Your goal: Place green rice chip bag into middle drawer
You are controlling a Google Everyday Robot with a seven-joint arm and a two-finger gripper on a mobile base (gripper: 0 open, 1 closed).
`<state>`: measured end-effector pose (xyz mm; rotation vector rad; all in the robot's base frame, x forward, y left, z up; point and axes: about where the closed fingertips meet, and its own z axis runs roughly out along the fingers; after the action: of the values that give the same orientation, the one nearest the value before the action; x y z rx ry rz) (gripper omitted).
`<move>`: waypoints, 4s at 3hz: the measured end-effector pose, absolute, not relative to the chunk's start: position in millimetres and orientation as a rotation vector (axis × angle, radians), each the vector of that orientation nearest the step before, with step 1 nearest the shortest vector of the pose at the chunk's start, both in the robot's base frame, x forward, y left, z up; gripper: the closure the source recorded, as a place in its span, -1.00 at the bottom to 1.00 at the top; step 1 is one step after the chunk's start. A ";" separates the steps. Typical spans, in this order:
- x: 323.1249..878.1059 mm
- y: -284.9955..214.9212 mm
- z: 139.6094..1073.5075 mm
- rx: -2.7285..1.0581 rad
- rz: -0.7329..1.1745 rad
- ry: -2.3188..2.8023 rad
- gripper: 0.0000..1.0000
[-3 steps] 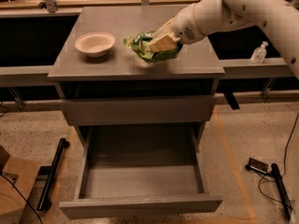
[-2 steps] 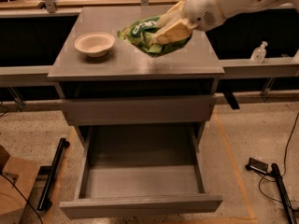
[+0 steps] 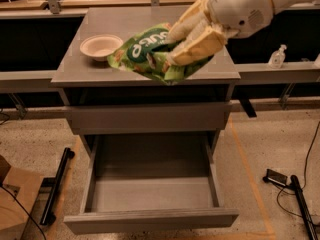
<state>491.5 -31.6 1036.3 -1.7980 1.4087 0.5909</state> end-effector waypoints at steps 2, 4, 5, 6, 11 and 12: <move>492.0 -23.5 1006.6 -1.836 0.664 1.435 1.00; 472.5 9.3 887.6 -1.776 0.955 1.379 1.00; 456.0 21.5 804.3 -1.756 1.047 1.390 1.00; 445.9 26.6 723.3 -1.692 1.077 1.454 1.00; 524.0 -13.9 520.4 -1.238 1.024 1.631 -0.26; 524.4 -12.2 519.6 -1.242 1.024 1.627 -0.71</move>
Offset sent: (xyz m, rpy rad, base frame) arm 0.0075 0.0080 -0.0653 -0.0331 0.1551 0.0678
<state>524.4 -12.2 519.6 -1.2424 1.6273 1.0245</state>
